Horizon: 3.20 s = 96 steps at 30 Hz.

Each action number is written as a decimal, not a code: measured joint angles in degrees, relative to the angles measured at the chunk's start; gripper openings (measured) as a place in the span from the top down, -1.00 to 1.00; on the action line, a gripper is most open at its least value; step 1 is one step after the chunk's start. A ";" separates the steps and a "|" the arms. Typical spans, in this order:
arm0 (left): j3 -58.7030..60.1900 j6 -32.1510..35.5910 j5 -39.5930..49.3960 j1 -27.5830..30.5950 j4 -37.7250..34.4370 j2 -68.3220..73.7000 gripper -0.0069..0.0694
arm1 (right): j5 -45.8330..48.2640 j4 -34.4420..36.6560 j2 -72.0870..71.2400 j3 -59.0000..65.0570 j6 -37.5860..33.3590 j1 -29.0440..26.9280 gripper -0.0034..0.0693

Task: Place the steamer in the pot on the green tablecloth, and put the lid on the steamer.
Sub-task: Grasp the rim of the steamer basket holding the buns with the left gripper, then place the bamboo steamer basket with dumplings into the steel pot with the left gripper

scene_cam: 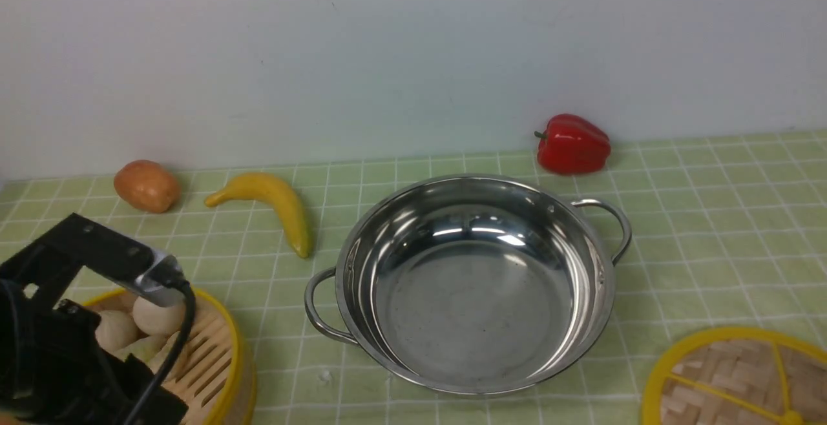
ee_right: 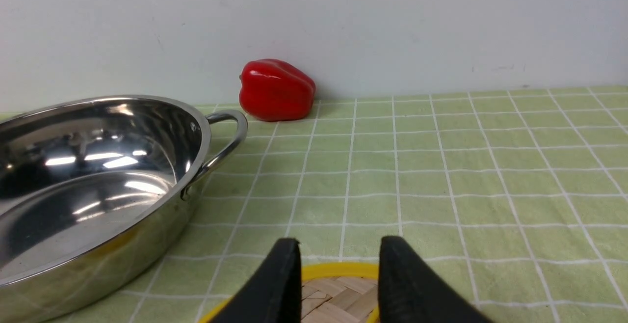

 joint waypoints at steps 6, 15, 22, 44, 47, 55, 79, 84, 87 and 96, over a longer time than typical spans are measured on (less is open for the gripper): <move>-0.06 -1.32 -1.51 -5.43 4.02 7.68 -0.33 | 0.00 0.00 0.00 0.00 0.00 0.00 0.24; -0.18 -3.52 -9.89 -7.70 7.01 14.61 -0.25 | 0.00 0.00 0.00 0.00 0.00 0.00 0.24; -0.24 -3.85 -10.99 -7.70 6.81 18.64 -0.25 | 0.00 0.00 0.00 0.00 0.00 0.00 0.24; -0.58 -3.85 -12.70 -7.76 6.73 28.18 0.10 | 0.00 0.00 0.00 0.00 0.00 0.00 0.24; -0.70 -3.85 -12.54 -7.76 6.20 28.45 0.28 | 0.00 0.00 0.00 0.00 0.00 0.00 0.24; -1.05 -6.40 -11.44 -7.81 5.29 28.70 0.66 | 0.00 0.00 0.00 0.00 0.00 0.00 0.24; -24.98 -12.07 5.76 -9.23 14.64 25.42 0.74 | 0.00 0.00 0.00 0.00 0.00 0.00 0.24; -29.14 -12.36 5.94 -15.76 19.33 25.36 0.74 | 0.00 0.00 0.00 0.00 0.00 0.00 0.24; -31.93 -12.01 6.22 -22.25 20.20 25.36 0.74 | 0.00 0.00 0.00 0.00 0.00 0.00 0.24; -40.01 -3.54 6.21 -41.75 21.87 25.61 0.74 | 0.00 0.00 0.00 0.00 0.00 0.00 0.24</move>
